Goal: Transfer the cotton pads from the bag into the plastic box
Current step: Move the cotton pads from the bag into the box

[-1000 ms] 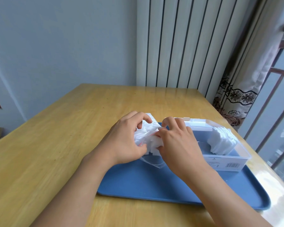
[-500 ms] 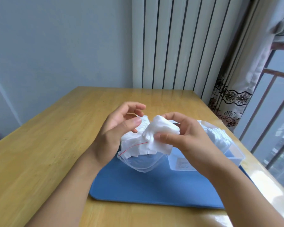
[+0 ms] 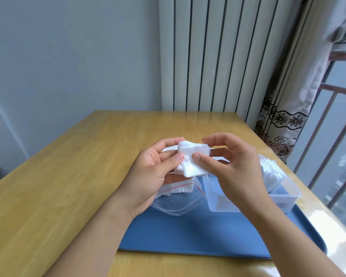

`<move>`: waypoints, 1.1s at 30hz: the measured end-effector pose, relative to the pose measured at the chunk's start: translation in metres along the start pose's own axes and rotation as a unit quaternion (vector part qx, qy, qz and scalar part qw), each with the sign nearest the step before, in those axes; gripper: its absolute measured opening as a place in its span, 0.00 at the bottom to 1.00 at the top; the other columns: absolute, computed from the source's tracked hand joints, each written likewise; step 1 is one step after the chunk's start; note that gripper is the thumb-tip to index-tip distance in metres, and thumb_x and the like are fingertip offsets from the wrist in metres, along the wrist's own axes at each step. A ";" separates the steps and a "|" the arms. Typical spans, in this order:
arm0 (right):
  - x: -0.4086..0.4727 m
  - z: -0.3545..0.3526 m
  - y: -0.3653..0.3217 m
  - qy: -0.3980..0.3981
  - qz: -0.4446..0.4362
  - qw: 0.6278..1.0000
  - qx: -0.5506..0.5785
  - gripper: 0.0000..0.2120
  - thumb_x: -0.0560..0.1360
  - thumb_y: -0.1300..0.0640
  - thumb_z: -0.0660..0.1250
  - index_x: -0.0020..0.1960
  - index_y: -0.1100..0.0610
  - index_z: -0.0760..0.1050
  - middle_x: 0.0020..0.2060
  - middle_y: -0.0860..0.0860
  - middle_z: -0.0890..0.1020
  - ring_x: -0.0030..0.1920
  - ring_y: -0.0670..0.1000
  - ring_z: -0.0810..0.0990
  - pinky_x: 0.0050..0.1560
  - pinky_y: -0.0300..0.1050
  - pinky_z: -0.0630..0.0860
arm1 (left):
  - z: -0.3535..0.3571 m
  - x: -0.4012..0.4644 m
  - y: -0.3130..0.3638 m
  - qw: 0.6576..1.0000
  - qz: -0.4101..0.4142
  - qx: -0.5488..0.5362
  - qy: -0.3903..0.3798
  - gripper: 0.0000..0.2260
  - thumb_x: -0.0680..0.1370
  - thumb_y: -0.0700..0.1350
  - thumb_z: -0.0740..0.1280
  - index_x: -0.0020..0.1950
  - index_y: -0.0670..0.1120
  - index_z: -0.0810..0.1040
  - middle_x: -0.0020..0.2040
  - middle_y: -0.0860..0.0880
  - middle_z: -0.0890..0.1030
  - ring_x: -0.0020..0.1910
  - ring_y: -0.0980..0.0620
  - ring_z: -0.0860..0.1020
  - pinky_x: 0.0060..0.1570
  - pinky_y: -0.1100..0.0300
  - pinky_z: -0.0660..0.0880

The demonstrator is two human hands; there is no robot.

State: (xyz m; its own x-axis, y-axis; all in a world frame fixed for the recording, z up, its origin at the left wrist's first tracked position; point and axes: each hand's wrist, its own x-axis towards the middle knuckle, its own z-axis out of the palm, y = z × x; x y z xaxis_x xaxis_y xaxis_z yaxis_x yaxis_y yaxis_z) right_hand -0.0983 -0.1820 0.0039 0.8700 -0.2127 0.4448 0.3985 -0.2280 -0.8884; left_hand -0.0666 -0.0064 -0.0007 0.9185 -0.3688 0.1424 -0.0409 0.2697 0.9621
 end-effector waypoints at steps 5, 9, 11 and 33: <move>0.001 0.001 0.005 0.023 -0.016 0.999 0.015 0.08 0.70 0.62 0.79 0.46 0.51 0.85 0.40 0.46 0.87 0.41 0.48 0.86 0.41 0.40 0.80 | 0.000 0.001 -0.001 1.000 0.000 0.000 -0.006 0.17 0.77 0.35 0.68 0.66 0.46 0.77 0.56 0.40 0.86 0.47 0.46 0.84 0.50 0.54 0.84; 0.000 0.001 0.007 0.055 -0.054 0.997 -0.011 0.09 0.71 0.64 0.78 0.45 0.51 0.86 0.42 0.47 0.87 0.42 0.47 0.85 0.41 0.37 0.80 | -0.001 0.002 0.000 0.999 -0.019 -0.037 -0.019 0.18 0.78 0.31 0.66 0.66 0.45 0.77 0.54 0.40 0.86 0.47 0.46 0.84 0.51 0.54 0.83; 0.000 0.003 0.007 0.068 -0.073 0.995 -0.022 0.10 0.71 0.65 0.78 0.45 0.51 0.86 0.43 0.46 0.86 0.42 0.46 0.84 0.41 0.37 0.80 | -0.002 0.002 0.001 0.998 -0.024 -0.050 -0.025 0.19 0.79 0.29 0.64 0.66 0.44 0.77 0.53 0.39 0.85 0.46 0.47 0.85 0.50 0.54 0.83; 0.003 0.001 0.000 0.096 -0.117 0.987 0.059 0.06 0.77 0.65 0.72 0.44 0.56 0.83 0.35 0.47 0.85 0.33 0.45 0.80 0.35 0.38 0.76 | 0.001 0.003 -0.003 0.998 -0.040 -0.015 0.041 0.18 0.79 0.30 0.64 0.65 0.45 0.77 0.57 0.41 0.85 0.49 0.45 0.85 0.63 0.46 0.77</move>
State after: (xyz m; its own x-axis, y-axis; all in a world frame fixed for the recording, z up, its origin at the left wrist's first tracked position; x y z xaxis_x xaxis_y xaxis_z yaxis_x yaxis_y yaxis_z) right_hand -0.0955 -0.1819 0.0047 0.6830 -0.3468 0.6428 0.6232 -0.1822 -0.7605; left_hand -0.0644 -0.0094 -0.0028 0.9476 -0.3164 0.0440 0.0452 0.2692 0.9620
